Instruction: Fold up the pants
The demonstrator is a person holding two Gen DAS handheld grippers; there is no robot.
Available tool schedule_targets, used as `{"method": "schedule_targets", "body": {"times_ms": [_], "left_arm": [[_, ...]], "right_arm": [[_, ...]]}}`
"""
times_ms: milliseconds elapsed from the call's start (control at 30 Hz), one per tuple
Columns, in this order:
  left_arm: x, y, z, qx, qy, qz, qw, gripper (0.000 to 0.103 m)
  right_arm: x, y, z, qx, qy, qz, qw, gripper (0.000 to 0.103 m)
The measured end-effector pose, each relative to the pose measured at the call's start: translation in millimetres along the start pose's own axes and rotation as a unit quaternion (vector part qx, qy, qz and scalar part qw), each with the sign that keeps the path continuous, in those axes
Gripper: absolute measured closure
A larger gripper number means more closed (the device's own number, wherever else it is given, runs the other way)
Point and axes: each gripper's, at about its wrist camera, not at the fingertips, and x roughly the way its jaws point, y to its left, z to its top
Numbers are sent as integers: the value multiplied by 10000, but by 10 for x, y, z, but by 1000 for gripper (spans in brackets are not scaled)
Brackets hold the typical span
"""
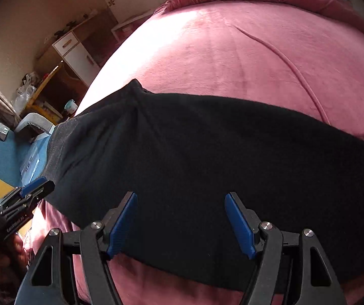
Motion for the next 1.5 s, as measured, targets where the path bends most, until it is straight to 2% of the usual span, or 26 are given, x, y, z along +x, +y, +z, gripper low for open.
{"method": "schedule_targets", "body": {"times_ms": [67, 167, 233, 400, 500, 600, 633, 700, 800, 933, 1000, 1033, 1167, 1200, 1367, 1500], "left_arm": [[-32, -41, -18, 34, -4, -49, 10000, 58], [-38, -103, -36, 110, 10, -72, 9999, 58], [-30, -138, -50, 133, 20, -87, 9999, 58], [26, -190, -96, 142, 138, -175, 9997, 57], [67, -183, -102, 125, 215, -214, 9995, 57], [87, -174, -102, 78, 233, -213, 9995, 49], [97, -169, -89, 60, 228, -248, 9994, 45], [98, -166, -87, 42, 224, -260, 9994, 44], [113, -163, -92, 15, 270, -303, 9992, 40], [137, -159, -88, -3, 311, -283, 9991, 40], [146, -147, -83, -64, 344, -316, 9989, 40], [151, -134, -88, -128, 376, -359, 9986, 40], [159, -115, -97, -231, 458, -389, 9979, 40], [158, -117, -93, -229, 464, -377, 9979, 40], [209, -104, -76, -366, 648, -490, 9960, 40], [226, -124, -53, -367, 706, -579, 9951, 40]], "right_arm": [[-196, -226, -164, 350, -120, 250, 9990, 31], [-365, -542, -333, 874, -254, 124, 9958, 33], [-460, -766, -415, 1220, -287, 189, 9919, 55], [-732, -1303, -654, 2141, -580, 298, 9746, 65], [-881, -1580, -789, 2574, -778, 378, 9624, 64], [-992, -1878, -947, 3088, -899, 383, 9461, 63], [-1025, -1992, -1014, 3293, -947, 405, 9386, 57], [-1067, -2118, -1094, 3575, -1118, 480, 9260, 52], [-1185, -2362, -1256, 4079, -1493, 517, 8992, 46], [-1358, -2742, -1546, 4851, -1892, 463, 8525, 45], [-1441, -2899, -1663, 5079, -2042, 413, 8358, 46], [-1492, -2989, -1726, 5192, -2137, 366, 8267, 50], [-1625, -3287, -1791, 5442, -2343, 231, 8052, 64], [-1603, -3281, -1741, 5465, -2372, 189, 8030, 66], [-1722, -3649, -1775, 5633, -2464, 44, 7887, 68], [-1655, -3864, -1665, 5767, -2529, 34, 7768, 68]]}}
